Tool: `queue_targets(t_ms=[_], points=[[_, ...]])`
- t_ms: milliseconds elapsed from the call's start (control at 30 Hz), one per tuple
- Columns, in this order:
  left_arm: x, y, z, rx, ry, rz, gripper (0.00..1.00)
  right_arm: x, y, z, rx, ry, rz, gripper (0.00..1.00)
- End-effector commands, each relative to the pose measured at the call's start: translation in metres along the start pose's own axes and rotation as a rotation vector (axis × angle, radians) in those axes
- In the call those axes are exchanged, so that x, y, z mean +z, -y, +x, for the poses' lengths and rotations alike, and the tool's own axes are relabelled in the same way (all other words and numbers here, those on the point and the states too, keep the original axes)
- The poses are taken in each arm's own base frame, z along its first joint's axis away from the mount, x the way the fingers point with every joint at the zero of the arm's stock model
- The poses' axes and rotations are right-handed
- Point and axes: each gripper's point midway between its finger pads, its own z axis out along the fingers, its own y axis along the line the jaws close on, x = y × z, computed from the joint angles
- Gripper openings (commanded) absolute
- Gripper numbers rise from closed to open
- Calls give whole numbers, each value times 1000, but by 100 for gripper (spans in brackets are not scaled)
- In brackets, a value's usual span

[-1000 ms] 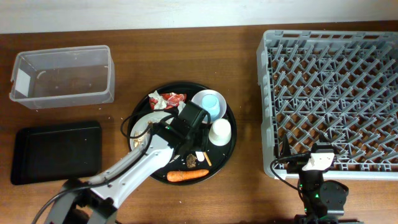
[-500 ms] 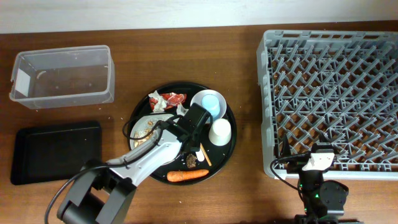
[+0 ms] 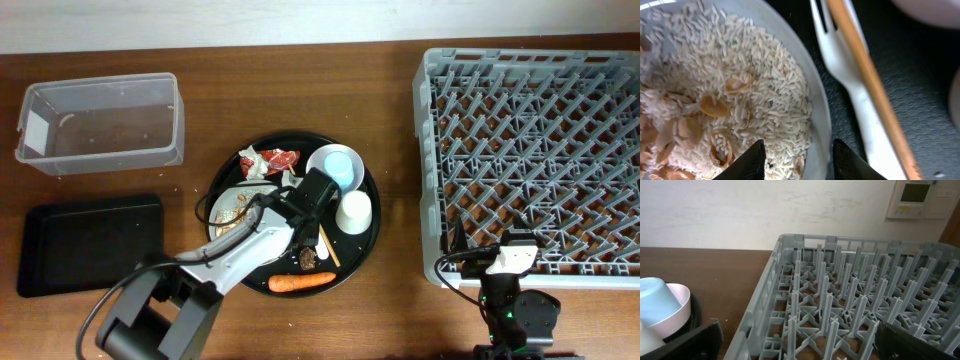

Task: Sort waste into correct bins and load items into the dishwasher rack
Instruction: 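Reach the left gripper to the white plate of rice and grasp its rim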

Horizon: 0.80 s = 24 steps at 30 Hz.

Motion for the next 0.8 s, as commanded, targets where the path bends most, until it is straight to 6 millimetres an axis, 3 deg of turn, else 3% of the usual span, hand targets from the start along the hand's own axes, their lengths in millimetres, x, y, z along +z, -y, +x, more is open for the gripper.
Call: queue_targets(t_ms=[0, 100, 233, 600, 767], points=[[7, -5, 8, 13, -19, -31, 42, 0, 3, 2, -6, -1, 15, 99], [7, -2, 8, 43, -12, -28, 37, 0, 3, 2, -6, -1, 15, 99], [3, 8, 8, 113, 24, -41, 37, 0, 3, 2, -6, -1, 15, 99], [13, 8, 11, 113, 7, -55, 37, 0, 3, 2, -6, -1, 15, 99], [14, 8, 11, 113, 7, -56, 24, 0, 3, 2, -6, -1, 15, 99]])
